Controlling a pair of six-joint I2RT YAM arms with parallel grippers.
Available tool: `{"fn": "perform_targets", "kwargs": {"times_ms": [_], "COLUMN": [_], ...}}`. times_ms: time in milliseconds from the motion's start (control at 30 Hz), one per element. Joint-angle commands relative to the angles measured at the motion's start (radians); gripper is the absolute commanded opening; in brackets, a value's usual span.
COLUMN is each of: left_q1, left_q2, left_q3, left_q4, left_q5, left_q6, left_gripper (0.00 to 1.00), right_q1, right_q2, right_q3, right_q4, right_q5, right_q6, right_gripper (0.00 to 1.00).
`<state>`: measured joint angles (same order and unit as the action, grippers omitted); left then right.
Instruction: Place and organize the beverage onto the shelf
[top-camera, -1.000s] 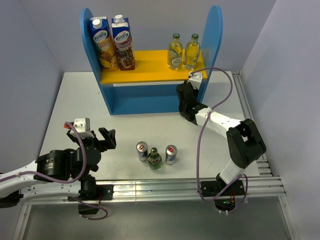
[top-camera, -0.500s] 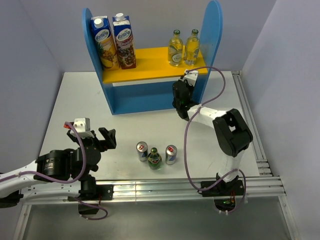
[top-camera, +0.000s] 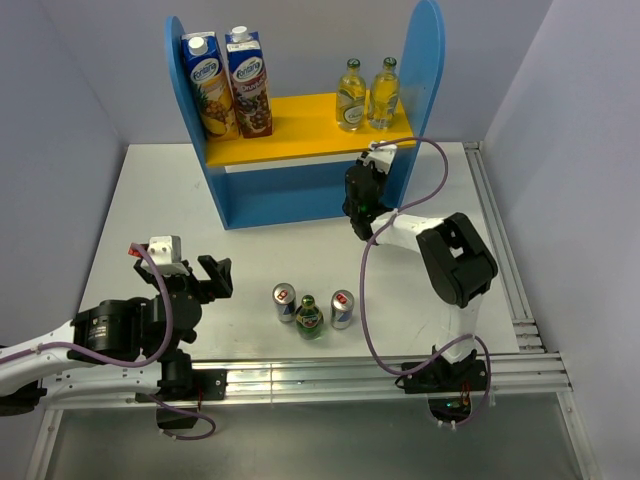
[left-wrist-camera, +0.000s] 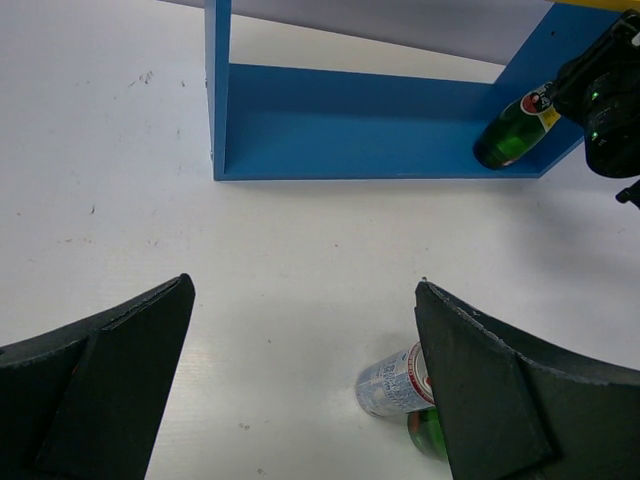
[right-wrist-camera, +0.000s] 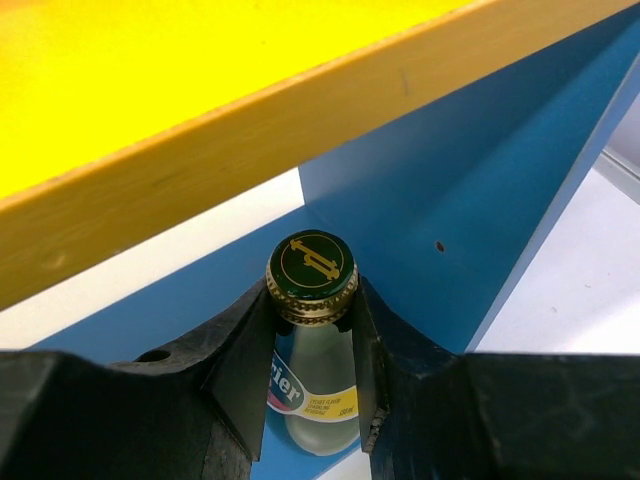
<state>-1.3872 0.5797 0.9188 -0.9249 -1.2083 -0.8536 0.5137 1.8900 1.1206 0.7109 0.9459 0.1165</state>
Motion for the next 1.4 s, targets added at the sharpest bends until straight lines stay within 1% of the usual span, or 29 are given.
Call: {"fn": "perform_targets", "kwargs": {"times_ms": [0,33,100,133,167,200,300,467,567,767,867,967,1033,1067,1100,1133,1200,1233,1267,1300,1333,1367], "left_q1": [-0.006,-0.006,-0.006,-0.006,-0.006,-0.006,-0.004,-0.003,-0.001,0.001,0.002,0.004,0.004,0.005,0.005,0.005,0.005,0.005,0.005,0.005,0.004,0.004], "left_q2": [-0.001,-0.003,-0.004,-0.004,-0.003,-0.003,-0.003,-0.004,-0.007,-0.017,-0.015,-0.014,-0.009,-0.007,-0.006,-0.003,0.005,0.017,0.026,0.044,0.057,0.066], "left_q3": [0.014,0.014,0.014,0.014,0.014,0.014,0.011,0.011,0.009,0.006,0.006,0.005,0.006,0.005,0.003,0.003,0.002,0.002,0.006,0.009,0.015,0.023], "left_q4": [0.034,0.035,0.037,0.035,0.034,0.032,0.037,0.037,0.038,0.044,0.046,0.046,0.047,0.047,0.049,0.047,0.038,0.032,0.025,-0.004,-0.02,-0.049], "left_q5": [0.001,0.001,0.003,0.003,0.001,0.003,0.004,0.004,0.006,0.009,0.01,0.01,0.009,0.009,0.009,0.004,-0.013,-0.031,-0.04,-0.046,-0.051,-0.059], "left_q6": [0.024,0.024,0.025,0.025,0.024,0.021,0.027,0.025,0.028,0.031,0.033,0.031,0.033,0.033,0.033,0.031,0.013,0.004,-0.018,-0.037,-0.054,-0.083], "left_gripper": [0.99,0.99,0.99,0.99,0.99,0.99,0.99,0.99,0.99,0.99,0.99,0.99,0.99,0.99,0.99,0.99,0.99,0.99,0.99,0.99,0.99,0.99], "right_q1": [-0.014,-0.014,-0.012,-0.012,-0.012,-0.011,-0.009,0.009,0.02,0.06,0.092,0.146,0.199,0.219,0.244,0.291,0.345,0.374,0.441,0.489,0.538,0.646], "right_q2": [0.027,0.03,0.032,0.029,0.026,0.024,0.015,-0.032,-0.072,-0.198,-0.282,-0.388,-0.443,-0.507,-0.54,-0.583,-0.701,-0.738,-0.768,-0.832,-0.854,-0.891], "right_q3": [0.071,0.076,0.074,0.073,0.073,0.071,0.074,0.038,0.002,-0.065,-0.103,-0.169,-0.2,-0.208,-0.217,-0.222,-0.235,-0.243,-0.26,-0.303,-0.323,-0.344], "right_q4": [0.036,0.019,0.018,0.012,0.006,0.002,-0.021,-0.028,-0.062,-0.129,-0.189,-0.212,-0.276,-0.307,-0.35,-0.463,-0.578,-0.705,-0.753,-0.789,-0.824,-0.87], "right_q5": [0.037,0.028,0.027,0.024,0.014,0.01,-0.001,0.008,0.008,0.027,0.065,0.106,0.135,0.178,0.183,0.186,0.154,0.145,0.137,0.123,0.145,0.163], "right_q6": [0.031,0.029,0.025,0.028,0.031,0.035,0.032,0.038,0.084,0.113,0.153,0.173,0.189,0.208,0.233,0.261,0.36,0.412,0.47,0.474,0.489,0.564], "right_gripper": [0.21,0.41,0.76,0.83,0.88,0.96,1.0,1.0,1.0,1.0,1.0,1.0,1.0,1.0,1.0,1.0,1.0,1.0,1.0,1.0,1.0,1.0]}}
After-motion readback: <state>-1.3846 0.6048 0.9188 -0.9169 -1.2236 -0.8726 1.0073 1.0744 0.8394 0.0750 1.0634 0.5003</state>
